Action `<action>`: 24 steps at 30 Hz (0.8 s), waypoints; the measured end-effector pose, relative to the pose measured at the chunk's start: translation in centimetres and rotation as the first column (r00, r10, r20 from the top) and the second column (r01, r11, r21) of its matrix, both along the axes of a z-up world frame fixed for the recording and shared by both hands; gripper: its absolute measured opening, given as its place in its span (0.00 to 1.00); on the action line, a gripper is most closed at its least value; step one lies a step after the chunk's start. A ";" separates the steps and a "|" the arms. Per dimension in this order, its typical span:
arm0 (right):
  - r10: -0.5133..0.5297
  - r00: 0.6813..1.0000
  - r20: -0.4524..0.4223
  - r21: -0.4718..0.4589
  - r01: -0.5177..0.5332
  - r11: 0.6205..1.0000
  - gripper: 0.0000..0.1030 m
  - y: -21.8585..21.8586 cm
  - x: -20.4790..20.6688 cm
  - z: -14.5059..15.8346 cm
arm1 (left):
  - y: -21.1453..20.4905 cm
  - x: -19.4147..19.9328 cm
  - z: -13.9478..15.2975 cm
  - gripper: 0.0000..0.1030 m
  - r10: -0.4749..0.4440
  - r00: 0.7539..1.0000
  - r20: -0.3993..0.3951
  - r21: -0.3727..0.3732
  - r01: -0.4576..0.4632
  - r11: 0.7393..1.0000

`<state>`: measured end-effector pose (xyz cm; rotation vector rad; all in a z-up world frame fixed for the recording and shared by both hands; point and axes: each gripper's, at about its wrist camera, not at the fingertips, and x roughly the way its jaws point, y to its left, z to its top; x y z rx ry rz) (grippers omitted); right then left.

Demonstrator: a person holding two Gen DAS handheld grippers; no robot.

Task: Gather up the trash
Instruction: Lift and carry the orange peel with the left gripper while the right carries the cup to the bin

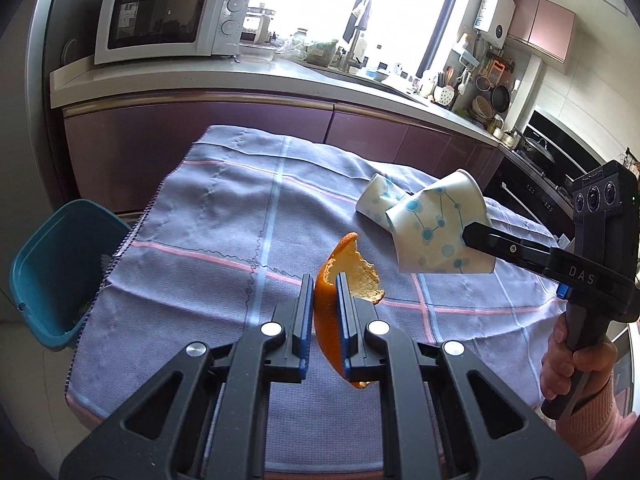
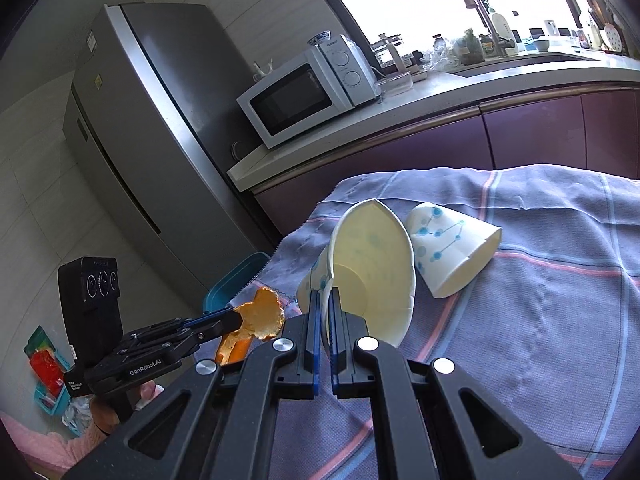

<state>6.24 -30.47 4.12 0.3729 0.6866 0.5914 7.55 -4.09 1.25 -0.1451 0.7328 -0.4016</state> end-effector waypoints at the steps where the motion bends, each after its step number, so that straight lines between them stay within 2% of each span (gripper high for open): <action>1: 0.009 1.000 0.001 -0.001 -0.009 1.000 0.03 0.5 0.1 0.1 | 0.4 -0.1 0.1 0.11 0.008 1.000 0.004 0.001 -0.008 1.000; 24: 0.149 0.989 0.008 0.003 -0.149 0.989 0.03 9.0 1.7 0.7 | 8.2 -1.8 1.8 0.11 0.172 0.984 0.042 -0.009 -0.171 0.985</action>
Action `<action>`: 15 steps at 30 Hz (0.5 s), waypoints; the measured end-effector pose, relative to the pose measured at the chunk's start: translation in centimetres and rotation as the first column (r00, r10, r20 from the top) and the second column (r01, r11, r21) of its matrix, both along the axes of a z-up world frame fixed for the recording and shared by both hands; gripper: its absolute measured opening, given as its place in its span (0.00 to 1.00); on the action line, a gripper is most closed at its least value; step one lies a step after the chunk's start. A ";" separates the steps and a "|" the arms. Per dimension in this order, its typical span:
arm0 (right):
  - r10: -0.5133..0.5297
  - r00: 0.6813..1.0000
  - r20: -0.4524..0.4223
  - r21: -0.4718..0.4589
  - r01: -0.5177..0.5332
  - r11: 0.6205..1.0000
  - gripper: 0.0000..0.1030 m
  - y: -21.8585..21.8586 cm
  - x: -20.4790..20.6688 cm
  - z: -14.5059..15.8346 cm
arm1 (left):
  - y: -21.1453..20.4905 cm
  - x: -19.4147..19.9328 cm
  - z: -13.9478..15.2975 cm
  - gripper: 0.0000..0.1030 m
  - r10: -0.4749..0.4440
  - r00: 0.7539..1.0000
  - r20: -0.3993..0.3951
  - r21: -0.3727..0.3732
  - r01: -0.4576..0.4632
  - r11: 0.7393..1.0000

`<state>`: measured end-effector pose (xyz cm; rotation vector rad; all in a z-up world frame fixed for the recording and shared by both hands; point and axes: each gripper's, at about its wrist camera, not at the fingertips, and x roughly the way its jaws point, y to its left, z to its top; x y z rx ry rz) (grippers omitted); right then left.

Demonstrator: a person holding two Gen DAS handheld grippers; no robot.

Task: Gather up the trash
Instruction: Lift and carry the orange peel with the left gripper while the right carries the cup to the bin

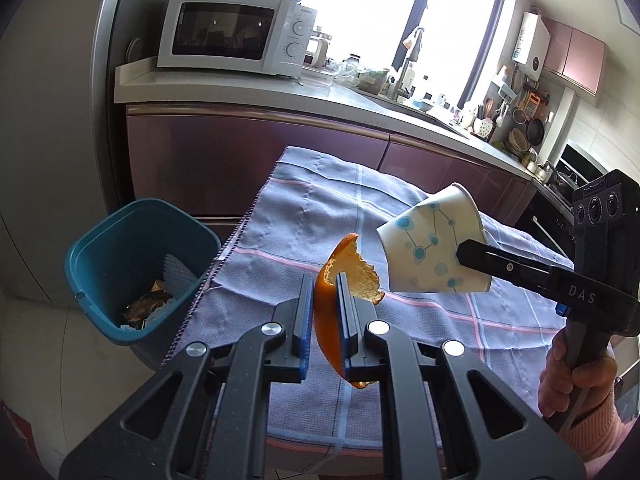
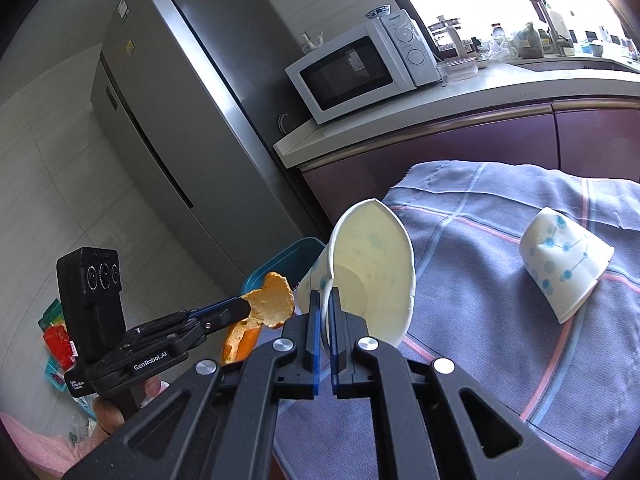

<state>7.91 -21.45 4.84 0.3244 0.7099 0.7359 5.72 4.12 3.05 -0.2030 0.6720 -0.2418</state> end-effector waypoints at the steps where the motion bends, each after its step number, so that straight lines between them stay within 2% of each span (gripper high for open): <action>1: 0.006 1.000 0.001 0.000 -0.006 1.000 0.03 0.4 0.1 0.1 | 0.3 0.0 0.1 0.11 0.007 1.000 0.000 0.001 -0.007 1.000; 15: 0.073 0.997 -0.004 -0.004 -0.073 0.997 0.03 4.4 1.6 0.4 | 3.8 -0.6 0.4 0.11 0.075 0.997 0.006 -0.002 -0.075 0.997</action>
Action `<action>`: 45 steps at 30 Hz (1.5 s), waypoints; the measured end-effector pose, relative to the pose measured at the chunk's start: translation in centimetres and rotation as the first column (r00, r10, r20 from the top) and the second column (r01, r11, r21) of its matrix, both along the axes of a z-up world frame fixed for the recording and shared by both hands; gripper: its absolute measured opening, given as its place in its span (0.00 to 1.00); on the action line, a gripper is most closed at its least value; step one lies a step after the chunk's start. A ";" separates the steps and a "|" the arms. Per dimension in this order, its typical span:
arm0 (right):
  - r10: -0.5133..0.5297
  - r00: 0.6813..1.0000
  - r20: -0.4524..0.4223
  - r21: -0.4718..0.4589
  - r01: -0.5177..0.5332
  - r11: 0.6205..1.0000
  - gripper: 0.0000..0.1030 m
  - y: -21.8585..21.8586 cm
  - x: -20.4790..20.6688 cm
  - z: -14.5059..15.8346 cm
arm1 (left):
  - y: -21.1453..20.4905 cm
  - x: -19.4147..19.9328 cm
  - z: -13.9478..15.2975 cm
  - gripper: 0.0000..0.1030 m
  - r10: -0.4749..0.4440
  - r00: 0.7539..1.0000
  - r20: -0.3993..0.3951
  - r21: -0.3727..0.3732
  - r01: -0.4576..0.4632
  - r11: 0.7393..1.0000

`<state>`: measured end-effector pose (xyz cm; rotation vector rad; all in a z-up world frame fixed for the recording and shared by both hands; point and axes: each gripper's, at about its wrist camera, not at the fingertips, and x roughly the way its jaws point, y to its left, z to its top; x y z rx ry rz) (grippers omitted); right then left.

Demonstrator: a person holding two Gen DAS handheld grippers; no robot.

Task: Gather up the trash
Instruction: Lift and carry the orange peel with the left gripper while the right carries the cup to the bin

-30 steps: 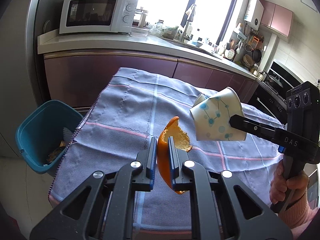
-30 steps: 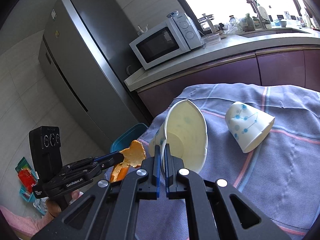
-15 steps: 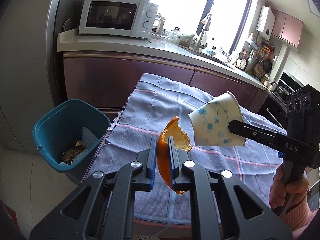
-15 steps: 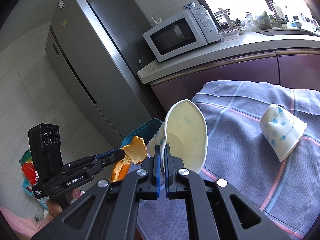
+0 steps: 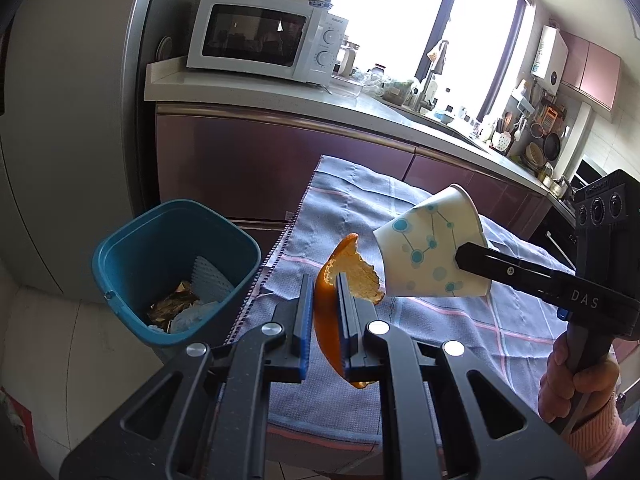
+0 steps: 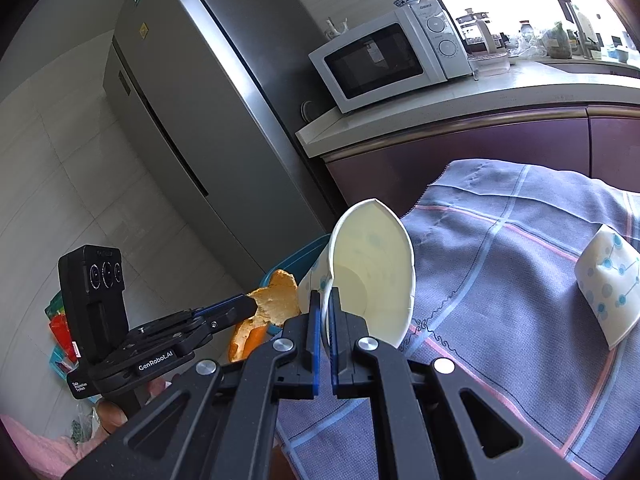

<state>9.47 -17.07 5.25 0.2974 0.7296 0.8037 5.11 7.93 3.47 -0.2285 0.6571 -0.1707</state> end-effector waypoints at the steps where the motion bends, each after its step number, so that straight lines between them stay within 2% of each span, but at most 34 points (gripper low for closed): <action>1: 0.003 1.000 0.000 -0.001 -0.003 1.000 0.03 0.2 0.0 0.0 | 0.1 0.1 0.0 0.11 0.005 1.000 0.001 0.002 -0.005 1.000; 29: 0.093 0.995 -0.020 -0.031 -0.093 0.995 0.03 6.3 2.9 0.3 | 4.4 2.1 -0.4 0.11 0.112 0.994 -0.009 0.020 -0.111 0.994; 45: 0.144 0.989 -0.019 -0.109 -0.146 0.983 0.03 11.3 4.9 0.0 | 8.3 4.7 -2.4 0.11 0.198 0.978 -0.060 0.039 -0.196 0.980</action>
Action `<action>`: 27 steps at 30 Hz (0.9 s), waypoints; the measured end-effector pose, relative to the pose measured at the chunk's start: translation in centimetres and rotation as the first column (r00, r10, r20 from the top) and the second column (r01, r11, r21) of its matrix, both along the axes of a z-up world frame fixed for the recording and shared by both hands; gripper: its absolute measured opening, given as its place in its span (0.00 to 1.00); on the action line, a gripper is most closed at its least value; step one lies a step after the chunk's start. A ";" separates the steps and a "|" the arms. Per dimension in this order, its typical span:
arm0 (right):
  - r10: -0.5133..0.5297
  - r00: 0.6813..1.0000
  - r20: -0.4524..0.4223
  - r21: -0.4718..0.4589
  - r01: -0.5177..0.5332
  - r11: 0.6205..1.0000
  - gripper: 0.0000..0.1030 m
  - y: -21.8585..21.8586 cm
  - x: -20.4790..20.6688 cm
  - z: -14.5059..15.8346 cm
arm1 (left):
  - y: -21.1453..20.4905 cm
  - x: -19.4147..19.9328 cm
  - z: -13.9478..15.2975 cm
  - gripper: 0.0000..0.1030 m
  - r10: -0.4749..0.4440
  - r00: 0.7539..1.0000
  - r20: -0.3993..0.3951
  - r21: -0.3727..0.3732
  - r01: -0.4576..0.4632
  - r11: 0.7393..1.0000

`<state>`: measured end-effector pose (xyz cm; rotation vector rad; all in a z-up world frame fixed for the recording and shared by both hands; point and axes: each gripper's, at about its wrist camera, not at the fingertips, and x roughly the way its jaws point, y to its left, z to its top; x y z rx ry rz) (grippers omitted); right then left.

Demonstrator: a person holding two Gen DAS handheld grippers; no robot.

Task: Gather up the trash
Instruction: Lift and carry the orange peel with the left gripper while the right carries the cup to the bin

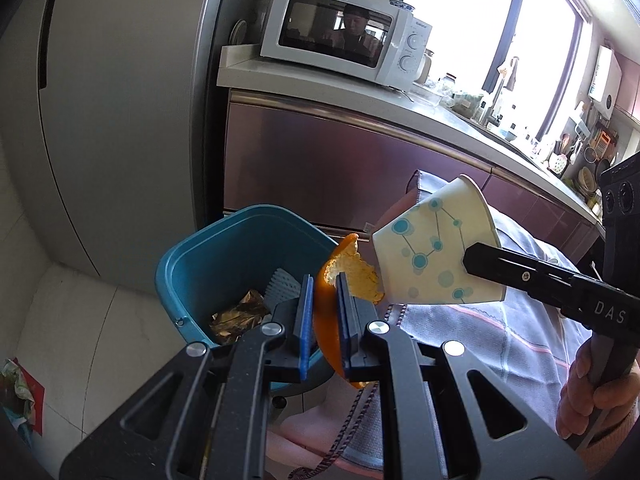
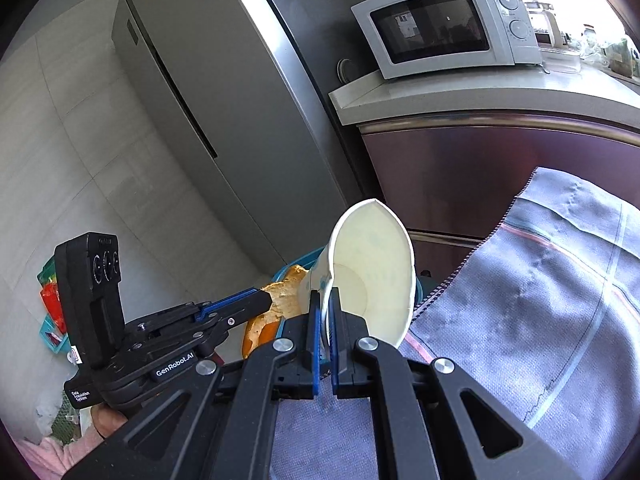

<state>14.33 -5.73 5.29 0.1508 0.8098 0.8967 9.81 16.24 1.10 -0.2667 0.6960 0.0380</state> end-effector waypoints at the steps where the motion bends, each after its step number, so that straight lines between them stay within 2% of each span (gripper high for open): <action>1: 0.002 1.000 0.001 -0.005 -0.002 1.000 0.03 0.4 0.1 -0.1 | 0.2 0.3 -0.2 0.11 0.003 1.000 -0.003 0.000 -0.003 1.000; 13: 0.011 1.000 -0.015 -0.082 -0.012 0.997 0.03 4.0 2.2 -1.6 | 2.2 2.1 -2.6 0.11 0.047 0.998 -0.040 -0.014 -0.047 0.999; 27: 0.022 0.999 -0.043 -0.153 -0.028 0.988 0.03 6.3 3.1 -3.7 | 3.8 4.0 -5.2 0.11 0.080 0.994 -0.081 -0.014 -0.081 0.997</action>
